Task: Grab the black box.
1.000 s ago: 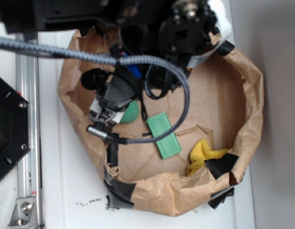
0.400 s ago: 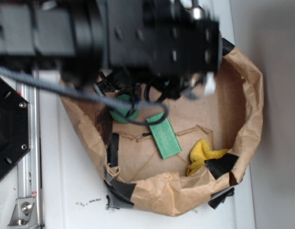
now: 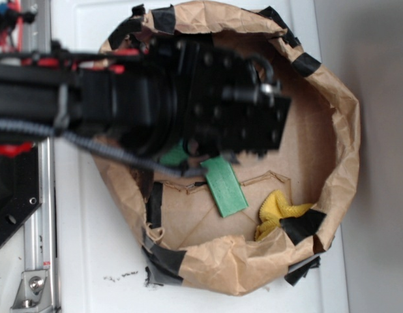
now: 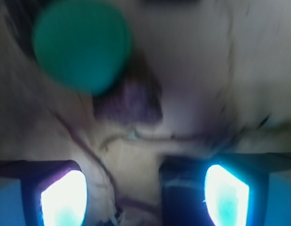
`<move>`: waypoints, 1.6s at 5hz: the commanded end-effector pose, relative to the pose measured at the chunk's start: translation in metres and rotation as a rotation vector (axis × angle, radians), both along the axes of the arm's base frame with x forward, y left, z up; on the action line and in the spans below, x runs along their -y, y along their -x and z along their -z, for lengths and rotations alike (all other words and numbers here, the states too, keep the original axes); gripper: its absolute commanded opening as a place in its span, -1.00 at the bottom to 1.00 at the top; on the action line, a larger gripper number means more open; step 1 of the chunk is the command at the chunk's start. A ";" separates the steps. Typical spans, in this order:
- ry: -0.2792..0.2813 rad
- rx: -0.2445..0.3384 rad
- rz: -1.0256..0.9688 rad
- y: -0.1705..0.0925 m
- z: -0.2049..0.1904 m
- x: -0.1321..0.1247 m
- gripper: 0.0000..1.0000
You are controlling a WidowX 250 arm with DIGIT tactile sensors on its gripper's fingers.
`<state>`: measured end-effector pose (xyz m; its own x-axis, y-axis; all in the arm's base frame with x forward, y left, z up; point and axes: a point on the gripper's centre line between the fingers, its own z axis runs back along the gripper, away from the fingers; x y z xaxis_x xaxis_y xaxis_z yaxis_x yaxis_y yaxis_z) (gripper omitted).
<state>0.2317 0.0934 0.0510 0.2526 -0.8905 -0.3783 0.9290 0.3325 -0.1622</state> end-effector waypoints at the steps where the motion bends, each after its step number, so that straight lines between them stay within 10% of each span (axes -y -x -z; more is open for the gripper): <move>1: 0.077 0.037 -0.032 0.008 -0.005 -0.020 1.00; 5: 0.077 0.037 -0.032 0.008 -0.005 -0.020 1.00; 8: 0.078 0.162 0.016 -0.019 0.001 -0.014 1.00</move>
<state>0.2511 0.1137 0.0387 0.3071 -0.9143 -0.2639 0.9361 0.3402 -0.0893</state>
